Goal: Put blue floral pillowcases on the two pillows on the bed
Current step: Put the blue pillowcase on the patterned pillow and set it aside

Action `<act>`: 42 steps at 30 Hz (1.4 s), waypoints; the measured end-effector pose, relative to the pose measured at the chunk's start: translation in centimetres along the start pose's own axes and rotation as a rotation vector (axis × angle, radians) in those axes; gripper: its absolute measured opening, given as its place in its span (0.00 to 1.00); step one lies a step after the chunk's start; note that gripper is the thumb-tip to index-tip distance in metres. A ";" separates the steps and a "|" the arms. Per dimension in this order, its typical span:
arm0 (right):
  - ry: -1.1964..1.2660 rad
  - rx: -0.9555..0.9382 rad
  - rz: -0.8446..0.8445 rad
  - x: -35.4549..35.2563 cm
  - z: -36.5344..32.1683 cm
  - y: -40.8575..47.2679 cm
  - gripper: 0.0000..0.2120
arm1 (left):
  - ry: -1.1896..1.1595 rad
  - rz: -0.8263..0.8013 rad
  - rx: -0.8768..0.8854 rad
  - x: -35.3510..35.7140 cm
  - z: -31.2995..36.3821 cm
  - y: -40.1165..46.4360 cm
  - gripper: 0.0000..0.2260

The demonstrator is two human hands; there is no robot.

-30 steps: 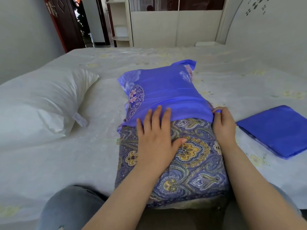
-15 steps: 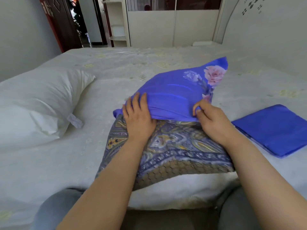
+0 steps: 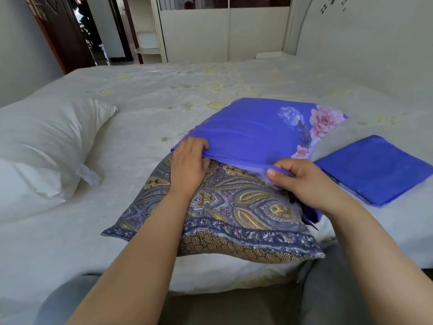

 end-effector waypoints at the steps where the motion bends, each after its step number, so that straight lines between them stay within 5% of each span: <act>1: 0.104 -0.044 -0.039 -0.1 -0.4 -0.3 0.18 | -0.013 -0.001 -0.035 0.0 -0.2 0.0 0.10; 3: 0.168 -0.079 -0.186 0.0 -1.3 -1.1 0.20 | -0.045 -0.008 -0.054 0.1 0.0 0.0 0.08; 6: -0.091 0.085 -0.337 0.7 -1.6 -1.5 0.25 | -0.117 -0.103 -0.102 0.9 0.7 0.8 0.06; 10: -0.549 0.354 -0.094 0.0 -1.1 -1.4 0.37 | -0.133 -0.053 -0.173 0.4 1.7 1.6 0.05; 13: -0.574 0.327 -0.073 1.7 -1.0 -2.4 0.47 | -0.266 0.126 -0.132 -1.7 3.0 1.2 0.11; 17: -0.529 0.206 0.194 -0.1 -2.3 -2.0 0.46 | -0.557 0.339 -0.211 -4.3 4.2 1.5 0.17; 22: -1.037 0.228 0.031 0.9 -3.0 2.1 0.35 | 0.085 0.023 -0.146 -2.6 5.7 2.2 0.06; 24: -0.958 0.100 0.093 2.4 -4.3 4.1 0.29 | 0.188 -0.188 -0.099 -0.6 6.4 1.9 0.05; 26: -0.633 -0.021 0.120 3.8 -5.6 5.4 0.22 | 0.068 -0.318 -0.152 0.4 5.6 1.5 0.06; 28: -0.467 -0.033 0.120 4.5 -5.7 6.0 0.18 | -0.246 -0.313 -0.343 -0.6 3.6 1.6 0.06; 30: -0.547 -0.036 0.171 5.2 -5.0 5.9 0.17 | -0.437 -0.208 -0.478 -2.3 0.7 1.7 0.10; 33: -0.587 -0.043 0.289 5.4 -4.7 5.4 0.14 | -0.090 -0.379 -0.496 -4.3 -3.3 1.2 0.17; 35: -0.562 -0.032 0.318 5.4 -4.7 5.6 0.12 | -0.092 -0.438 -0.595 -4.5 -5.0 0.3 0.20; 40: -0.363 0.008 0.303 4.9 -5.1 5.9 0.09 | -0.097 0.001 -0.394 -4.6 -4.7 -0.7 0.02; 42: -0.327 0.111 0.380 3.6 -3.1 5.7 0.15 | -0.113 0.130 -0.377 -5.1 -4.5 -2.1 0.07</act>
Point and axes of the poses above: each hand's wrist, its own y-axis towards the middle knuckle, its own x-axis out of the palm, z = x × y, the point moved 5 cm from there along y, towards the middle knuckle, and after that the axes turned 14 degrees about -y, right-handed, at the moved point
